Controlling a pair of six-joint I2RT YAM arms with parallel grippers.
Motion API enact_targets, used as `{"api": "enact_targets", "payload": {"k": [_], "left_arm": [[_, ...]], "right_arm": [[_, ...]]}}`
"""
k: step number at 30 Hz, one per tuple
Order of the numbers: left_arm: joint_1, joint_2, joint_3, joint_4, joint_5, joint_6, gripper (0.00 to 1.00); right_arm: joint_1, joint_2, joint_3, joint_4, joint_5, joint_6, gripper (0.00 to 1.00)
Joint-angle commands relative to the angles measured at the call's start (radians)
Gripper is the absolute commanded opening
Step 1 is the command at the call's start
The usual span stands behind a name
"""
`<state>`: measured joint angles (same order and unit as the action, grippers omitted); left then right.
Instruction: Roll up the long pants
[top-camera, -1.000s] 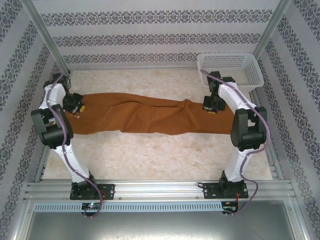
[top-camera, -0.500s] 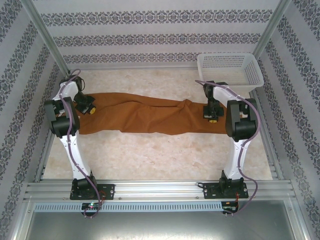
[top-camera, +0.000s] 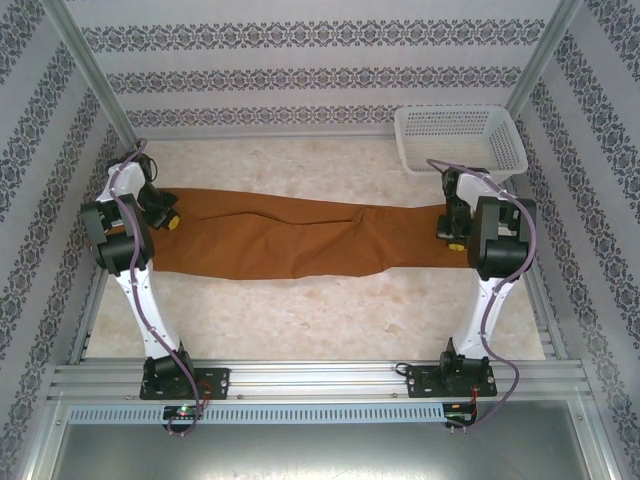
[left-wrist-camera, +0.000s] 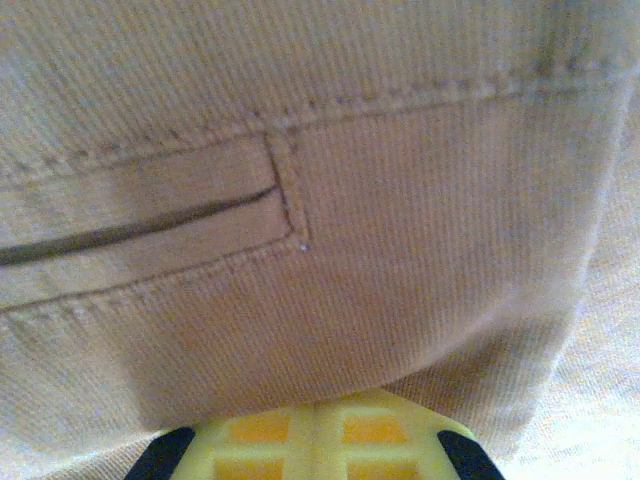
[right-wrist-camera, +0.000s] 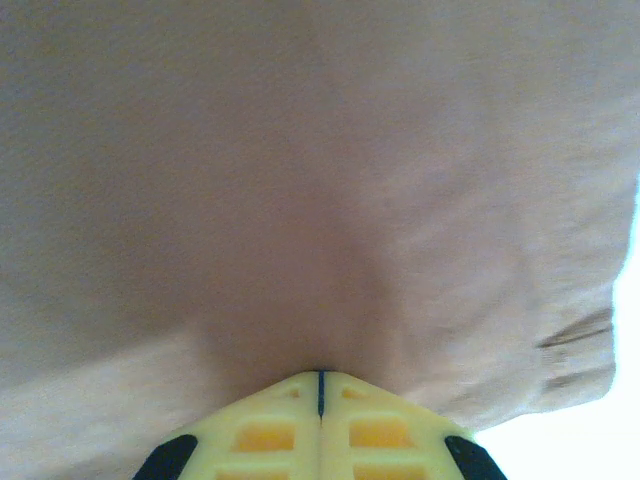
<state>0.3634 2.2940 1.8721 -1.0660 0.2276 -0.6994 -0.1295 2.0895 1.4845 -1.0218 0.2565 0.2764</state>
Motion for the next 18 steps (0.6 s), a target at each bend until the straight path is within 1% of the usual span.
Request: {"api": "enact_targets", "payload": {"k": [1,3,7,9,11,14,18], "left_arm": [[0.048,0.047,-0.031,-0.007,-0.144,-0.015,0.00],[0.048,0.047,-0.028,-0.005,-0.131,-0.018,0.00],[0.048,0.035,-0.024,0.002,-0.098,-0.019,0.00],[0.048,0.020,-0.026,0.009,-0.087,-0.021,0.00],[0.047,0.010,-0.025,0.015,-0.072,-0.024,0.00],[0.048,0.000,-0.018,0.019,-0.055,-0.032,0.00],[0.048,-0.001,-0.008,0.030,-0.036,-0.037,0.00]], "right_arm": [[-0.041,-0.023,-0.056,-0.005,0.055,-0.016,0.00],[-0.043,-0.050,-0.089,0.012,0.058,-0.012,0.00],[-0.004,-0.176,-0.133,0.053,-0.023,0.017,0.00],[0.051,-0.231,-0.120,0.064,-0.051,0.032,0.00],[0.111,-0.245,-0.087,0.069,-0.084,0.043,0.00],[0.197,-0.215,-0.026,0.083,-0.096,0.051,0.00],[0.251,-0.066,0.090,0.045,-0.139,0.039,0.00]]}}
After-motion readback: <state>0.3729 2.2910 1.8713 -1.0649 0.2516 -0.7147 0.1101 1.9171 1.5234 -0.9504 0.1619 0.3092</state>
